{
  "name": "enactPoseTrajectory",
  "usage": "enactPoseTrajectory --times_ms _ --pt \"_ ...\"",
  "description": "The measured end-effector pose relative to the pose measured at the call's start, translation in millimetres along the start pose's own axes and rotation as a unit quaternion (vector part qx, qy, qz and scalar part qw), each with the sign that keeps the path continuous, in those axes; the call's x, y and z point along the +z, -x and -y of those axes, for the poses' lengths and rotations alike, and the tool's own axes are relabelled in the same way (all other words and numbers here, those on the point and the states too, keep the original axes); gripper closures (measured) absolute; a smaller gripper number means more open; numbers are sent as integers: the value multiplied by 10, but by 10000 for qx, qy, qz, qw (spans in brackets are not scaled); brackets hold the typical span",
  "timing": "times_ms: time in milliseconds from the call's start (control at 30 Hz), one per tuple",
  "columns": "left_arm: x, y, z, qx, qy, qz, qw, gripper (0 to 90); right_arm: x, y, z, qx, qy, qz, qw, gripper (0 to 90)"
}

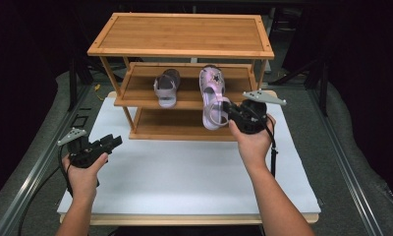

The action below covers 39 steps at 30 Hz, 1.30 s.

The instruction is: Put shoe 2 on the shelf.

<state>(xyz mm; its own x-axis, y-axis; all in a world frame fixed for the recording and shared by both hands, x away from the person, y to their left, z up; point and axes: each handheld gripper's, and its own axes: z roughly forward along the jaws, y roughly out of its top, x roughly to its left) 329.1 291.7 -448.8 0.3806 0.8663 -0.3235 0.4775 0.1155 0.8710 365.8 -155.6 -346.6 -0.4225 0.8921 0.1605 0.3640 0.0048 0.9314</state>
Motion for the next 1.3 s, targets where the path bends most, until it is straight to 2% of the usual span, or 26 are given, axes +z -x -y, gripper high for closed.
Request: enactPoseTrajectory --times_ms 100,133,300,367,600,700,767,900,933,1033,1167,1267,1300 --pt "-2 -8 1 -18 11 -16 10000 546 64 -16 -104 39 -8 27 10000 834" --pt "-8 -10 -2 -9 21 -12 10000 546 134 -35 -179 24 -10 67 10000 834" --pt "-12 4 -10 -2 42 2 10000 546 264 -64 -278 -13 -67 194 9998 834" --pt "-18 20 -16 9 63 30 10000 546 362 -67 -330 -33 -171 270 9995 834" --pt "-20 16 -19 10 75 28 10000 546 569 -1 -374 124 -314 440 9985 834" --pt "-23 1 -21 -7 81 17 10000 547 630 15 -381 104 -373 577 9976 833" --pt "-20 -5 -20 4 67 9 10000 547 654 28 -388 107 -444 579 9973 833" --pt "-15 -5 -19 -1 60 14 10000 547 708 27 -396 124 -426 689 9966 833" --pt "-13 -3 -18 0 62 24 10000 547 717 31 -401 104 -484 601 9970 833" --pt "-11 -2 -18 5 55 28 10000 547 770 11 -405 83 -497 728 9961 833" --pt "-5 -6 -17 -5 44 38 10000 546 808 8 -414 92 -514 699 9962 831" --pt "0 -12 -23 -13 51 57 10000 546 887 -2 -398 65 -489 823 9954 827" --pt "-1 -13 -23 -18 48 59 10000 547 912 3 -391 65 -552 754 9956 822"
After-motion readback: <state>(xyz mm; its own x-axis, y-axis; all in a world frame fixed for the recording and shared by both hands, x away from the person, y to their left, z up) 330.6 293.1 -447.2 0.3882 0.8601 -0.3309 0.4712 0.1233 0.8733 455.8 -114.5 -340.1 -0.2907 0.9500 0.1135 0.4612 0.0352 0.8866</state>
